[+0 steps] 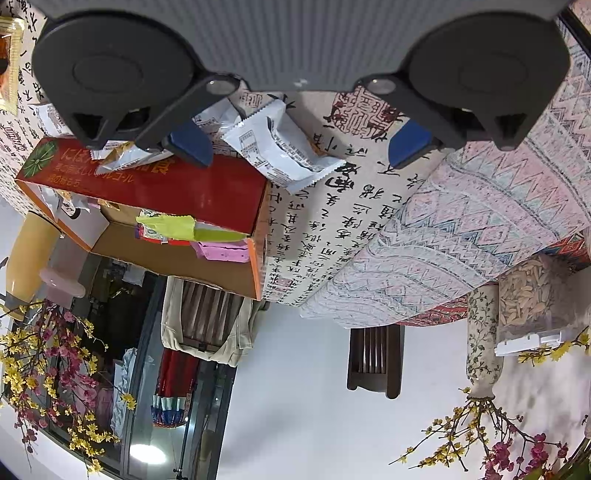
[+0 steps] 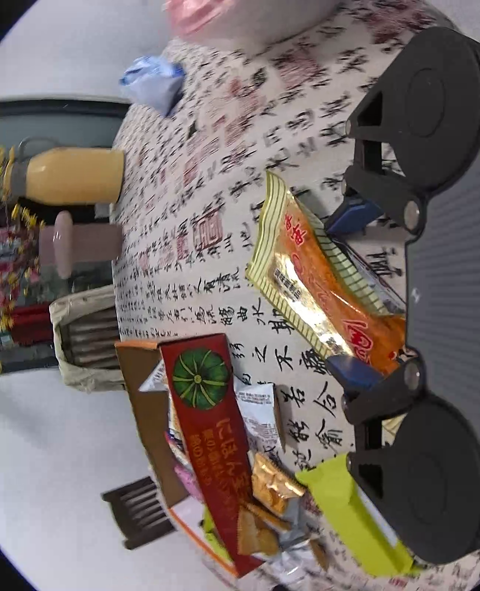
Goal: Organize snacks
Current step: 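Lift the orange-and-gold packet upright with the right tool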
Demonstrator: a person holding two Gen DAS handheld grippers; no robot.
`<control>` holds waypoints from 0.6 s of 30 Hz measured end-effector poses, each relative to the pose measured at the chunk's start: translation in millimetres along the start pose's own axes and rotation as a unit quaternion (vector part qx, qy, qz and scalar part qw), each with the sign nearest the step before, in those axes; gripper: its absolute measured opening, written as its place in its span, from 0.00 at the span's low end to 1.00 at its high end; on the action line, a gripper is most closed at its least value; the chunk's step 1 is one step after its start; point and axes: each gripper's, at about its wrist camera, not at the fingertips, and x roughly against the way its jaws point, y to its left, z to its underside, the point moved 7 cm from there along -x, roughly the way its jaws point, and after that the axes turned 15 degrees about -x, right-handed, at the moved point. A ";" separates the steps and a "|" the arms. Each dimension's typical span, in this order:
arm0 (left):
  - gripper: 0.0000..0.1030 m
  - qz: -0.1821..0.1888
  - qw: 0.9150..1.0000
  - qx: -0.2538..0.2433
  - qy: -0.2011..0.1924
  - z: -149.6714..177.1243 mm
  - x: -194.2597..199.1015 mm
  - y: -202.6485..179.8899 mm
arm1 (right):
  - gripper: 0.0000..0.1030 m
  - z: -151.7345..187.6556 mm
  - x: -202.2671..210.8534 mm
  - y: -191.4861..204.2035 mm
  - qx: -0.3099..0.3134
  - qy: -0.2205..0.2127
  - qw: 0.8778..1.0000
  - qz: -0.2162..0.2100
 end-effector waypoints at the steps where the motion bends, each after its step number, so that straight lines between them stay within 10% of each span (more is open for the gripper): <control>1: 1.00 0.000 1.000 0.000 0.000 0.0 0.0 -0.1 | 0.58 -1.1 -1.6 3.4 0.013 -0.001 1.000 -0.004; 10: 1.00 0.000 1.000 0.000 0.000 0.3 -0.1 -0.2 | 0.37 -15.1 -19.0 27.5 0.119 -0.038 0.991 -0.042; 13: 1.00 0.000 1.000 0.000 0.000 0.3 -0.1 -0.1 | 0.46 -23.0 -20.1 24.1 0.077 -0.025 0.996 -0.046; 16: 1.00 -0.001 1.000 0.000 -0.001 0.4 0.1 -0.1 | 0.79 -21.8 -16.8 21.6 0.030 -0.021 0.998 -0.046; 18: 1.00 -0.001 1.000 0.000 -0.001 0.4 0.1 -0.1 | 0.80 -17.3 -17.9 21.6 0.008 -0.014 0.999 -0.041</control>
